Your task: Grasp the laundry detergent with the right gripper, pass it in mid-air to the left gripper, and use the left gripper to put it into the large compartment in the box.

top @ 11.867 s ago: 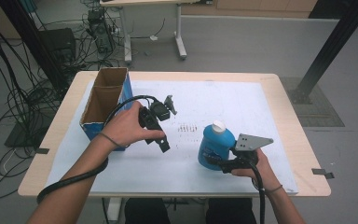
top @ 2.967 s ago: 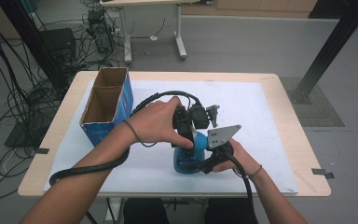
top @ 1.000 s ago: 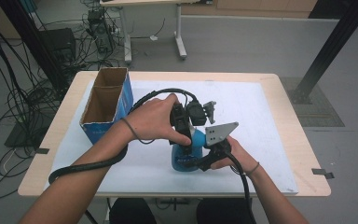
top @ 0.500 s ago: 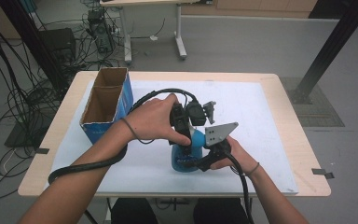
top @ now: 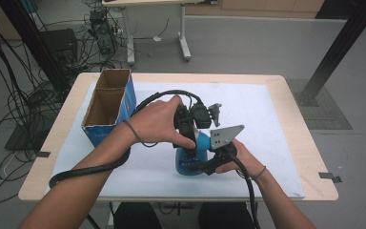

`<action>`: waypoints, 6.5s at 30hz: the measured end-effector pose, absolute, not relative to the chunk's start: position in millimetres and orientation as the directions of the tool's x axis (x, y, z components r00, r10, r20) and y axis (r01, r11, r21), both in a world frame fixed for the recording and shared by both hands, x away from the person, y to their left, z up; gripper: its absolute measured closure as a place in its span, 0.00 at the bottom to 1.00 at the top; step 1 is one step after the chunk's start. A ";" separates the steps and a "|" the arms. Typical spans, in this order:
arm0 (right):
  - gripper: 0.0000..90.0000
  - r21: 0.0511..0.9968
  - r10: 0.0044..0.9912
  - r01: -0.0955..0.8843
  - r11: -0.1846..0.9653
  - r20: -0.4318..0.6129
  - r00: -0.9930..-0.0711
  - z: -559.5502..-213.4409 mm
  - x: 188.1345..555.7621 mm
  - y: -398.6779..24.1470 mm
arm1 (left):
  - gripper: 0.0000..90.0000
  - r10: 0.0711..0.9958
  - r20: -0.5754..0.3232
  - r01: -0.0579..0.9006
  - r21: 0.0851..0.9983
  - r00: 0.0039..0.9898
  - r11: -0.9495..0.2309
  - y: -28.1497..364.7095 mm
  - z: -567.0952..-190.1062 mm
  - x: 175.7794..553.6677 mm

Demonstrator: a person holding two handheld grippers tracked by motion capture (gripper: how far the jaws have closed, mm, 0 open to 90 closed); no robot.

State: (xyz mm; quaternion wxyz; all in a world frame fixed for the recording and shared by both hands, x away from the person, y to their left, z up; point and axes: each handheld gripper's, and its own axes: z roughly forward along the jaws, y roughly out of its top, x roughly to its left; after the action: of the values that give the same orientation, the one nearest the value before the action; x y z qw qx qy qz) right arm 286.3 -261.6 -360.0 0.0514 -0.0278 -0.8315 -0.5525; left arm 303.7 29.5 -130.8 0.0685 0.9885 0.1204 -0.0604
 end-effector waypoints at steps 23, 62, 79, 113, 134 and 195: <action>0.41 0.937 0.026 0.099 0.335 0.096 -0.995 -363.0 278.7 -266.7 | 0.42 0.227 -0.096 0.239 0.131 0.969 -0.962 22.7 -120.2 295.7; 0.17 0.923 0.201 0.254 0.290 0.200 -0.959 -385.7 260.6 -301.6 | 0.42 0.291 -0.057 0.296 0.119 0.955 -0.948 23.2 -59.3 304.2; 0.14 0.915 0.224 0.267 0.303 0.205 -0.953 -388.5 257.2 -304.0 | 0.42 0.407 -0.025 0.405 0.154 0.913 -0.901 44.7 -18.5 315.6; 0.12 0.920 0.230 0.257 0.297 0.192 -0.954 -385.2 257.5 -299.0 | 0.42 0.853 -0.026 0.831 0.242 0.521 -0.501 140.3 8.8 361.7; 0.11 0.921 0.246 0.258 0.292 0.188 -0.951 -385.5 256.8 -299.6 | 0.42 0.976 0.001 0.948 0.236 0.220 -0.214 193.4 -2.7 387.2; 0.09 0.925 0.276 0.250 0.288 0.170 -0.946 -381.2 246.5 -297.1 | 0.42 1.000 0.002 0.994 0.110 -0.019 0.018 236.0 -94.6 395.4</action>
State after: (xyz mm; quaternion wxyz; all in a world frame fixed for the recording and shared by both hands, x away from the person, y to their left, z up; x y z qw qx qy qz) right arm 246.5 -297.1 -381.2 -0.0116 -0.1639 -0.8023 -0.5739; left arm 395.4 236.0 -94.6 0.0377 0.6994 0.7126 0.0399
